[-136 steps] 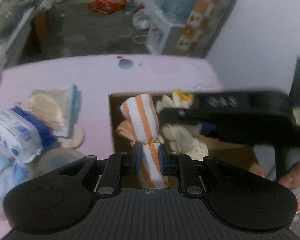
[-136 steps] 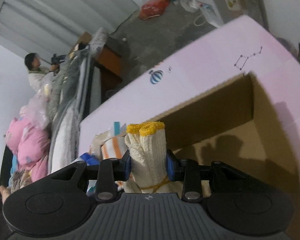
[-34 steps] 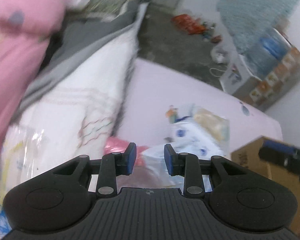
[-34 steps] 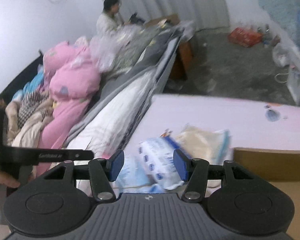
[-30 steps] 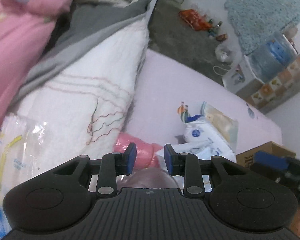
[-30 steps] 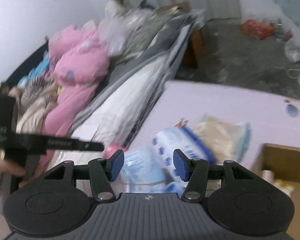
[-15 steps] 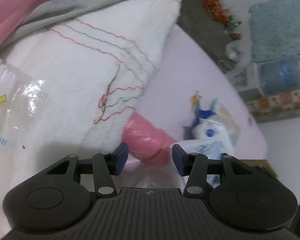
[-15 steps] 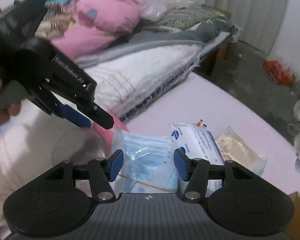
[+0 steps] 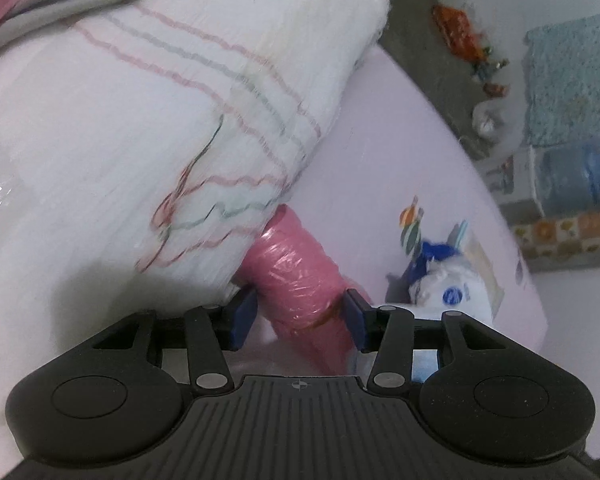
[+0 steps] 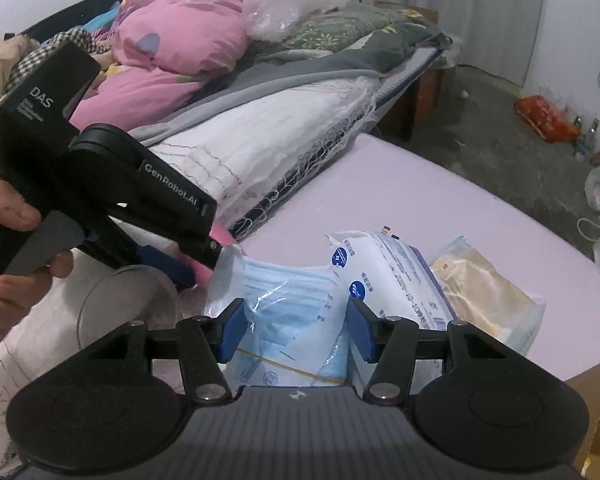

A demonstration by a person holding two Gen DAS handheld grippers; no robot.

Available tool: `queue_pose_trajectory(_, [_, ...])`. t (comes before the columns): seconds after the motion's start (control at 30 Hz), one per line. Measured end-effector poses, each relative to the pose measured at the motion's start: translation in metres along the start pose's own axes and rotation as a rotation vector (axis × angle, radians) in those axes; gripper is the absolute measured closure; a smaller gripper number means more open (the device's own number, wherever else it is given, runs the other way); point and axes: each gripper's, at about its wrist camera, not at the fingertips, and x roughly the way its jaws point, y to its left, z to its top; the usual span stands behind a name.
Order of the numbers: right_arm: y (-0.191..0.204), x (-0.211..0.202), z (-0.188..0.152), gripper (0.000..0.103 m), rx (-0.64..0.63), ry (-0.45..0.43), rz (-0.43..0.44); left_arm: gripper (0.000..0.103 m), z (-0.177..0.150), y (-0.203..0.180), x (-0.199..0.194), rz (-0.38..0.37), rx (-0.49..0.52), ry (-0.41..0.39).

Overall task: Organize soft objects
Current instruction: 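Grasp the rolled pink bag with the left tool while the right tool grasps the mask pack, then lift the pink bag with the left tool while the right tool lifts the mask pack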

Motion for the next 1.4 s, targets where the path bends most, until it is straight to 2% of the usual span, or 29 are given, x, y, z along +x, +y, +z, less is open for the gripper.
queue_pose_trajectory(0.17, [-0.004, -0.001, -0.001, 0.060, 0.010, -0.005, -0.001, 0.058, 0.004, -0.011, 0.007, -0.012, 0.024, -0.046])
queue_pose_trajectory(0.33, [-0.004, 0.004, -0.001, 0.060, 0.015, 0.010, 0.023, 0.058, 0.012, -0.021, 0.020, -0.018, 0.026, -0.059])
queue_pose_trajectory(0.6, [0.001, 0.006, -0.001, 0.060, -0.012, 0.011, 0.022, 0.059, 0.021, -0.037, 0.026, 0.040, 0.070, -0.056])
queue_pose_trajectory(0.77, [-0.004, 0.008, -0.003, 0.060, 0.010, 0.022, 0.057, 0.057, 0.020, -0.032, 0.009, 0.018, 0.060, -0.061])
queue_pose_trajectory(0.87, [-0.009, 0.010, -0.001, 0.060, 0.023, 0.027, 0.075, 0.057, 0.016, -0.030, -0.005, 0.050, 0.072, -0.081])
queue_pose_trajectory(0.93, [-0.011, 0.011, -0.002, 0.060, 0.037, 0.031, 0.085, 0.057, 0.014, -0.028, -0.011, 0.039, 0.068, -0.071])
queue_pose_trajectory(1.1, [-0.014, 0.017, -0.003, 0.060, 0.070, 0.060, 0.109, 0.058, 0.008, -0.030, -0.006, 0.096, 0.065, -0.059])
queue_pose_trajectory(1.3, [-0.016, 0.017, -0.004, 0.060, 0.076, 0.066, 0.120, 0.057, 0.008, -0.035, 0.015, 0.010, -0.009, 0.001])
queue_pose_trajectory(1.4, [-0.016, 0.018, -0.005, 0.060, 0.081, 0.072, 0.122, 0.062, 0.007, -0.047, 0.025, 0.049, 0.021, -0.022])
